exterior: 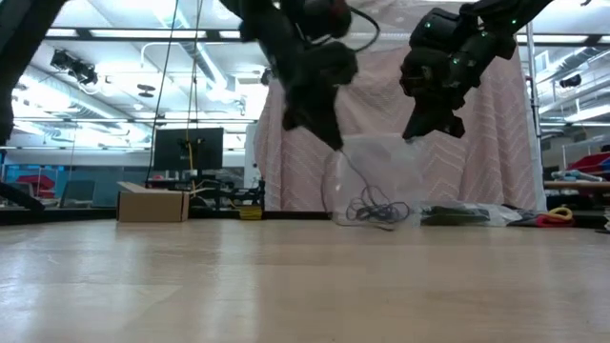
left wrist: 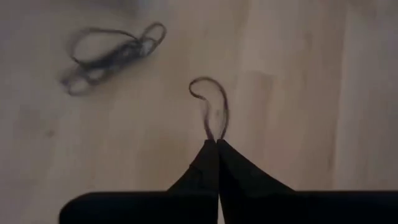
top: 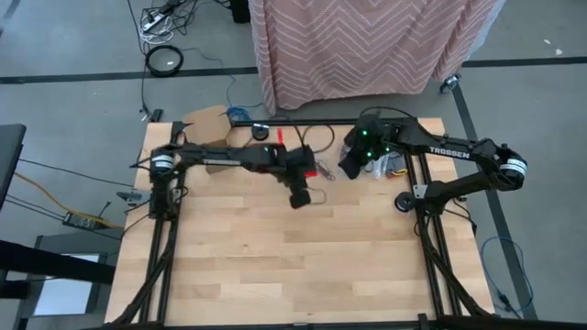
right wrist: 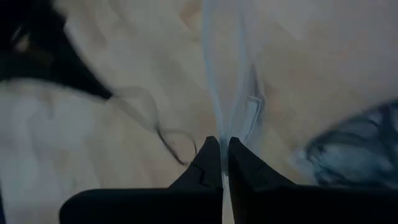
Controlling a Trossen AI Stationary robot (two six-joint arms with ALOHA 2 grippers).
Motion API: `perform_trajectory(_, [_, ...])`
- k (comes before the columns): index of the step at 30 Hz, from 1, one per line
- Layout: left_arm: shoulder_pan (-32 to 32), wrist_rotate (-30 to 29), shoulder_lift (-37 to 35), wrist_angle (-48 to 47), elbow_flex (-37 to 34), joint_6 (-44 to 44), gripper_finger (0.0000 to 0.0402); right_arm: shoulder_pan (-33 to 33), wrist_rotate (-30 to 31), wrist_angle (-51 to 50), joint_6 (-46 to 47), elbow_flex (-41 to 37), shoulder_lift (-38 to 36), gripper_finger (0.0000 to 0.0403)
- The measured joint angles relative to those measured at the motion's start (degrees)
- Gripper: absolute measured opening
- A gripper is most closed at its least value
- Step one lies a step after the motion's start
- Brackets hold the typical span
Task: Sort rubber bands
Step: Put the black rubber band into the transparent zip bag
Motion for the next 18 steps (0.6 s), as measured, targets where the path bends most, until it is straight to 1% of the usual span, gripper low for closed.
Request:
perform_trajectory(5, [2.0,0.7,-7.8,-0.1,0.1,6.6,0.0001,2.6,-0.5,2.4,2.9,0.0,0.1,0.0])
perform_trajectory(9, [3.5,1.6,-12.1,0.4,0.1,10.8,0.0001,4.5,2.2,3.0,4.7,0.0,1.1,0.0])
perform_trajectory(13, [4.9,2.6,-16.2,0.9,0.1,12.0,0.0001,6.8,3.3,5.2,7.6,0.0,2.8,0.0])
perform_trajectory(18, [5.8,2.9,-18.3,2.1,0.1,13.2,0.0,9.9,3.2,10.1,8.9,0.0,6.7,0.0])
